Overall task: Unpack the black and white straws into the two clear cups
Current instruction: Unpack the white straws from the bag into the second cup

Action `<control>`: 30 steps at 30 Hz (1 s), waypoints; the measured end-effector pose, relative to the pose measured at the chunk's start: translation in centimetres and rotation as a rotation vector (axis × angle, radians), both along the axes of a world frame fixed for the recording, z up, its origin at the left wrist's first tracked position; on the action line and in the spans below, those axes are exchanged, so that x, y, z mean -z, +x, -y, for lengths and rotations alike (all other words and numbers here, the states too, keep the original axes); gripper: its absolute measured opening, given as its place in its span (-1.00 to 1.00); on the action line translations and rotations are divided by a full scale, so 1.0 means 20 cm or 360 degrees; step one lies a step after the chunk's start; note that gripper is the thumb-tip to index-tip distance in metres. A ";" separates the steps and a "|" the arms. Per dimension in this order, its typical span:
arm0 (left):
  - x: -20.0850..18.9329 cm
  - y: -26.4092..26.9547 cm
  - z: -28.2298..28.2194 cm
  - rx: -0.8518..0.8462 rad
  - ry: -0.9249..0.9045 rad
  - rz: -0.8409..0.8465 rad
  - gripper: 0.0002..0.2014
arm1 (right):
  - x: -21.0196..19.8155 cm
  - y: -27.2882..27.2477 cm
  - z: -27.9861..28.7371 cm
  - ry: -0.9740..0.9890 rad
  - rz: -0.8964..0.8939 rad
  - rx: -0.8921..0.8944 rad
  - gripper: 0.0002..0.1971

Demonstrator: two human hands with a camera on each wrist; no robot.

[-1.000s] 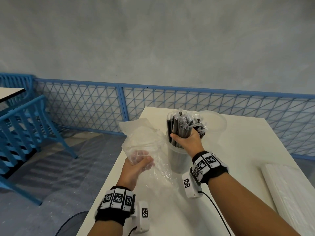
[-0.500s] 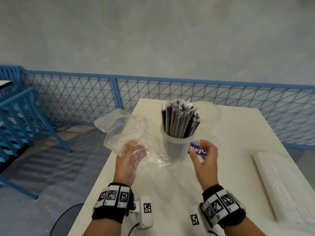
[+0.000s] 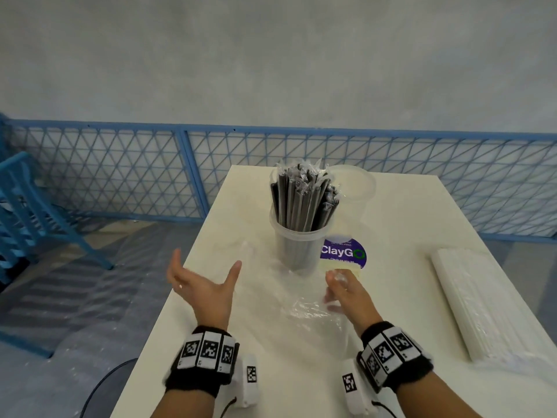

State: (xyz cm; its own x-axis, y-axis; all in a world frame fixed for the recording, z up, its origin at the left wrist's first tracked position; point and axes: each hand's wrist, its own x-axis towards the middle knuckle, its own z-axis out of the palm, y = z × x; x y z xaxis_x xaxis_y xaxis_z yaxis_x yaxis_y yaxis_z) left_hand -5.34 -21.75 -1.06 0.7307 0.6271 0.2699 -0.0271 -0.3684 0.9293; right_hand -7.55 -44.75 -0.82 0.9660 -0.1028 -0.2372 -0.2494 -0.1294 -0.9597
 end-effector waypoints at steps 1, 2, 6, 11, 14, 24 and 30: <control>0.01 0.01 -0.02 0.0126 0.0263 -0.0080 -0.11 | -0.01 0.00 0.01 -0.0025 -0.0022 -0.0049 -0.72; 0.01 0.02 -0.03 0.0297 0.0408 -0.0210 -0.26 | -0.01 0.01 0.02 -0.0017 -0.0044 -0.0080 -0.72; 0.05 0.04 0.01 0.0641 0.0057 -0.0614 -0.61 | -0.01 0.03 0.03 0.0073 -0.0101 -0.0098 -0.71; 0.12 0.05 -0.08 0.0354 0.0293 -0.0526 -0.68 | 0.03 0.10 0.11 -0.0286 -0.0031 0.0213 -0.74; 0.13 0.05 -0.10 0.0359 0.0356 -0.0558 -0.73 | 0.06 0.14 0.15 -0.1045 0.0153 0.0327 -0.51; 0.21 0.09 -0.05 0.0582 0.0223 -0.0825 -0.74 | 0.23 0.04 -0.07 -0.1888 -0.0333 -0.1068 -0.19; 0.11 0.19 0.00 0.0713 0.0260 -0.1023 -0.68 | 0.33 0.03 -0.08 -0.1868 -0.0389 -0.1328 -0.15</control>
State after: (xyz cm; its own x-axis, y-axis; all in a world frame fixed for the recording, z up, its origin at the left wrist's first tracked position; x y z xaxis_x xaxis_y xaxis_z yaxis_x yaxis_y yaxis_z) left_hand -1.62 -21.76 -3.35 0.9474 0.2263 -0.2265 0.3179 -0.5821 0.7484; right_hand -6.92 -43.10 -7.35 0.7894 0.2095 -0.5771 0.1507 -0.9773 -0.1486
